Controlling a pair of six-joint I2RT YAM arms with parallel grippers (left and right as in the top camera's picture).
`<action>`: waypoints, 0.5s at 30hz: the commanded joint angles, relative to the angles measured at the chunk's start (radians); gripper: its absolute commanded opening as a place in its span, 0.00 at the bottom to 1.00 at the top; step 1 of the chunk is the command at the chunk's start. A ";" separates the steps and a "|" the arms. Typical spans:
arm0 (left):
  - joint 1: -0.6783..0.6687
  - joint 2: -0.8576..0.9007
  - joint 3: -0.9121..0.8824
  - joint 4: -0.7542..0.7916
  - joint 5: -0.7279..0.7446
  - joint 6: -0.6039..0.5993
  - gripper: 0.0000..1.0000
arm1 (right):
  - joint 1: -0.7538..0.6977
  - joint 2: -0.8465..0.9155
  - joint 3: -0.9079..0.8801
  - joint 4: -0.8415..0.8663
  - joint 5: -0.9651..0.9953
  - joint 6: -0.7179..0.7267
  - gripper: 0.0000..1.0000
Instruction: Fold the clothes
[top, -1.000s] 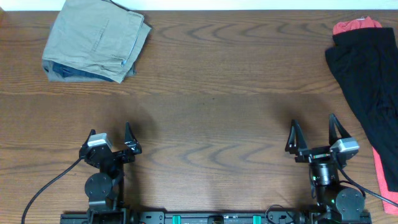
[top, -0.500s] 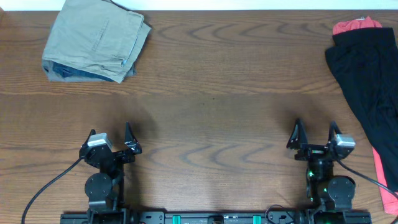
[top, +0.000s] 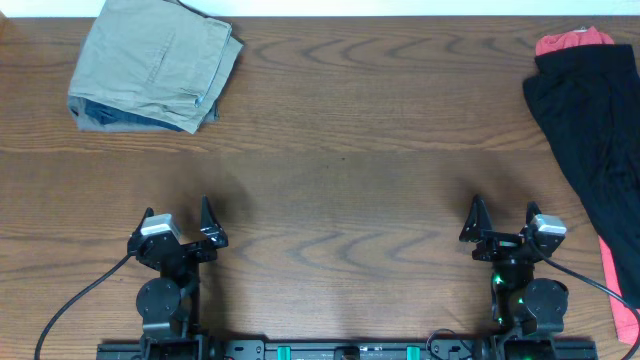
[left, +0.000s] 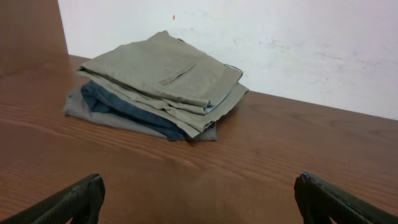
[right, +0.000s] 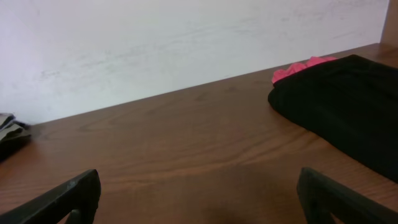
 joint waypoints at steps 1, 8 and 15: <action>0.004 -0.006 -0.022 -0.034 -0.027 0.009 0.98 | -0.007 -0.006 -0.001 -0.004 0.010 0.013 0.99; 0.004 -0.006 -0.022 -0.034 -0.027 0.009 0.98 | -0.007 -0.006 -0.001 -0.004 0.010 0.013 0.99; 0.004 -0.006 -0.022 -0.033 -0.027 0.009 0.98 | -0.007 -0.006 -0.001 -0.004 0.010 0.013 0.99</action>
